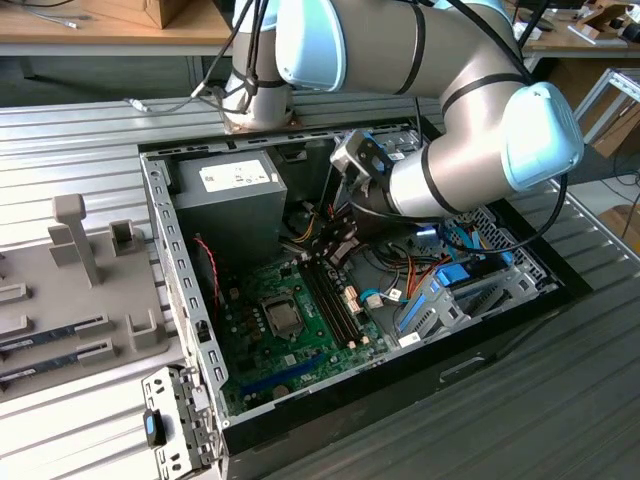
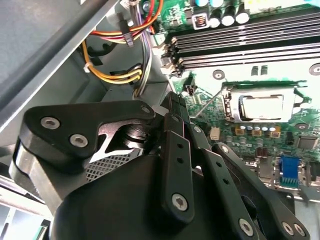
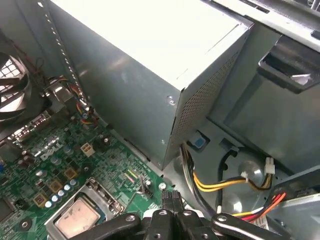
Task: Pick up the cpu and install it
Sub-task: 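Close the cpu cover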
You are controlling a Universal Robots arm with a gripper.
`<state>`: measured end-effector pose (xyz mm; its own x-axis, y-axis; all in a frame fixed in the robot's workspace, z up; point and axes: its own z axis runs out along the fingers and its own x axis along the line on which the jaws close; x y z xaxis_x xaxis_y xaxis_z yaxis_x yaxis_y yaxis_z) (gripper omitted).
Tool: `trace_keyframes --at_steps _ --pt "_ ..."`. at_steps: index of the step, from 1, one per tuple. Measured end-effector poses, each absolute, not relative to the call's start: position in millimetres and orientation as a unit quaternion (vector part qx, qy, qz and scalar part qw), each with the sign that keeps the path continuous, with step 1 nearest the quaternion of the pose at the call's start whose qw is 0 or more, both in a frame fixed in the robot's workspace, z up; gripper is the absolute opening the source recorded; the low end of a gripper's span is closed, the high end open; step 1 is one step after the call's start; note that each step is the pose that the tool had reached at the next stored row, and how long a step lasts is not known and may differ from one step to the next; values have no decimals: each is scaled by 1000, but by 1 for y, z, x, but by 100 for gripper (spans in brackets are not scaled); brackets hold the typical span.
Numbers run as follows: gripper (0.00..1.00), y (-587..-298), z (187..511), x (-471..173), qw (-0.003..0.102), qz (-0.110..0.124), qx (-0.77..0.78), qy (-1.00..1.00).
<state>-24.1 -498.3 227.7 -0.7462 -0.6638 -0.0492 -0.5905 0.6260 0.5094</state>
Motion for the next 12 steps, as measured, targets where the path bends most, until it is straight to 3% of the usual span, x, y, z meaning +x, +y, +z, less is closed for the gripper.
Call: trace_keyframes --at_steps 10,12 --pt "11 -492 227 -25 85 -252 396 -879" --pt "11 -492 228 -25 89 -242 395 -882"
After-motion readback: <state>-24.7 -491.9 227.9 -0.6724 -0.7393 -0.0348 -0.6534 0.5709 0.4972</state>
